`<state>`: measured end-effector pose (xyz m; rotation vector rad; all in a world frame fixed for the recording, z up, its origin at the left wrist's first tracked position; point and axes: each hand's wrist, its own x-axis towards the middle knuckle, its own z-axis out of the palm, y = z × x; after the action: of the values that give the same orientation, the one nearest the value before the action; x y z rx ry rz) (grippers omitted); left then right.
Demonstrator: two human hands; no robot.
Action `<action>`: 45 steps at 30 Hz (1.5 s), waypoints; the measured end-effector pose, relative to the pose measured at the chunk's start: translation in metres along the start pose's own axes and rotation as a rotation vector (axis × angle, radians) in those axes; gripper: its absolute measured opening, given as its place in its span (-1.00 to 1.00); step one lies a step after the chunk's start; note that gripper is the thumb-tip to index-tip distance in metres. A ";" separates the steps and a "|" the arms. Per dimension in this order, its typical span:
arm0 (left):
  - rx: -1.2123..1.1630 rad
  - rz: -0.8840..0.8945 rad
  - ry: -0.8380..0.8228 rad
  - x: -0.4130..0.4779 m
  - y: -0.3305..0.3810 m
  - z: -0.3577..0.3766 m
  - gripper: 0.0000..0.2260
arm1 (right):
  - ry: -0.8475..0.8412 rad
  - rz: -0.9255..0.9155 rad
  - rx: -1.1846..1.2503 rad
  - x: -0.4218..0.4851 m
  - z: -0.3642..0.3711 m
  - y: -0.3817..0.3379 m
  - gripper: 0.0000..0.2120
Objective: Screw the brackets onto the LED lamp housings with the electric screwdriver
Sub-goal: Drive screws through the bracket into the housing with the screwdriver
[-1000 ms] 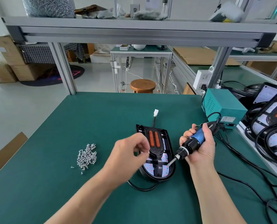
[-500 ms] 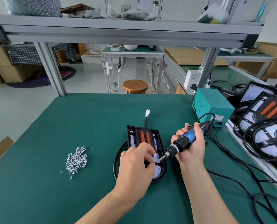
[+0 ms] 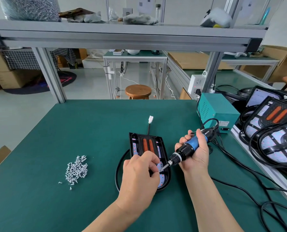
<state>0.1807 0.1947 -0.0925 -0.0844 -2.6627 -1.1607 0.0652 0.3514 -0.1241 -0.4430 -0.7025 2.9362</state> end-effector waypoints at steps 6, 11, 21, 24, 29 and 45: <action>0.174 0.104 0.039 -0.001 0.003 0.002 -0.75 | 0.043 -0.021 -0.084 0.000 0.003 0.000 -0.83; 0.334 0.067 -0.058 0.002 0.008 0.003 -0.67 | 0.070 -0.046 -0.085 -0.003 0.004 0.001 -0.83; 0.334 0.058 -0.027 0.002 0.012 0.007 -0.69 | 0.064 -0.050 -0.090 -0.004 0.005 0.002 -0.84; 0.314 0.071 -0.044 0.002 0.009 0.006 -0.66 | 0.063 -0.045 -0.093 -0.004 0.005 0.003 -0.83; 0.302 0.068 -0.086 0.005 0.003 0.003 -0.61 | 0.074 -0.023 -0.084 -0.005 0.005 0.003 -0.82; -0.069 -0.140 0.209 0.034 -0.029 -0.023 -0.60 | 0.067 0.021 -0.054 -0.001 0.003 0.002 -0.81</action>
<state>0.1479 0.1570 -0.0899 0.2036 -2.4777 -1.2299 0.0652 0.3480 -0.1219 -0.5537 -0.7743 2.9127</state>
